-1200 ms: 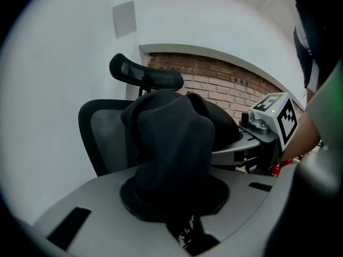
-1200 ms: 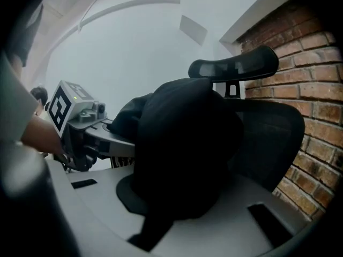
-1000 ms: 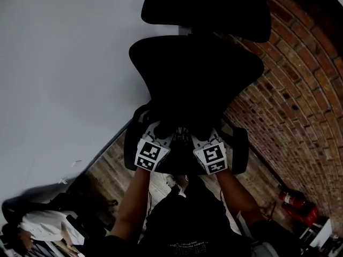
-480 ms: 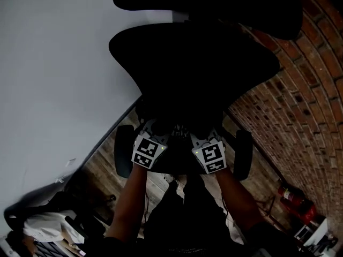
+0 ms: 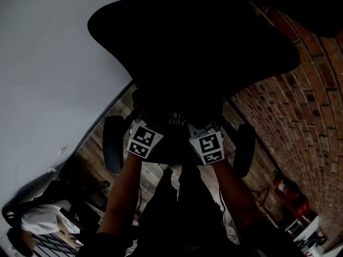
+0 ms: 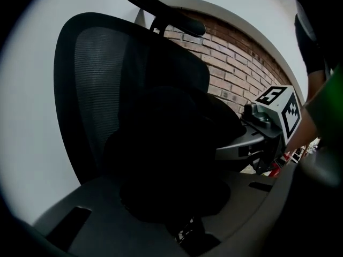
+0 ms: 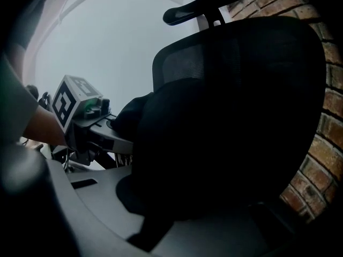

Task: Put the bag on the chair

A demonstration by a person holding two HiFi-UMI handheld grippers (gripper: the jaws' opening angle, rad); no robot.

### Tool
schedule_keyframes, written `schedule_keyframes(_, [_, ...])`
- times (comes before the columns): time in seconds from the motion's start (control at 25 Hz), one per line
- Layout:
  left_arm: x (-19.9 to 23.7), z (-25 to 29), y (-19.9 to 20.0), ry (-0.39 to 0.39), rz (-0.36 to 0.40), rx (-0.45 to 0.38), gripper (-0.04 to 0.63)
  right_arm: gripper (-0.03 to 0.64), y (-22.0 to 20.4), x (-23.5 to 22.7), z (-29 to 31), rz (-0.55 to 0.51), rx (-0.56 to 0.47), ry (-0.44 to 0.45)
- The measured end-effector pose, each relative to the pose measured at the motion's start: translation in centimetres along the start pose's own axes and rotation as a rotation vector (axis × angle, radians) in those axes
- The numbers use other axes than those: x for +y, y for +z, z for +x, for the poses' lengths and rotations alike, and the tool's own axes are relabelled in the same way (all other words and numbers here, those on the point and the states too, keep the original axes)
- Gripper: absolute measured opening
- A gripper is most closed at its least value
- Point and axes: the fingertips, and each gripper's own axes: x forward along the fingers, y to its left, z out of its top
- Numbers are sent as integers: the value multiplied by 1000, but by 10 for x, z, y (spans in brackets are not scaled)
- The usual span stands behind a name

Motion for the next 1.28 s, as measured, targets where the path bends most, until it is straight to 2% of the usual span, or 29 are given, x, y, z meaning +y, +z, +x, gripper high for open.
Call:
schedule_keyframes(0.44, [5, 29, -34, -16, -28, 50, 78, 41, -36, -10, 23, 13, 59, 5])
schedule_keyframes(0.68, [6, 37, -36, -16, -14, 45, 81, 43, -49, -20, 28, 17, 65, 0])
schedule_keyframes(0.84, [4, 41, -39, 2, 29, 61, 84, 46, -54, -24, 29, 50, 65, -19])
schedule_keyframes(0.96, [4, 43, -44, 24, 24, 77, 87, 50, -59, -24, 31, 54, 66, -32])
schedule_keyframes(1.04, [4, 42, -48, 50, 23, 85, 94, 66, -59, -22, 31, 34, 78, -43])
schedule_keyframes(1.12, [4, 42, -51, 76, 32, 96, 106, 111, -61, -23, 28, 18, 95, -67])
schedule_keyframes(1.28, [1, 36, -54, 95, 2, 102, 165, 183, -67, -28, 17, 34, 118, -97])
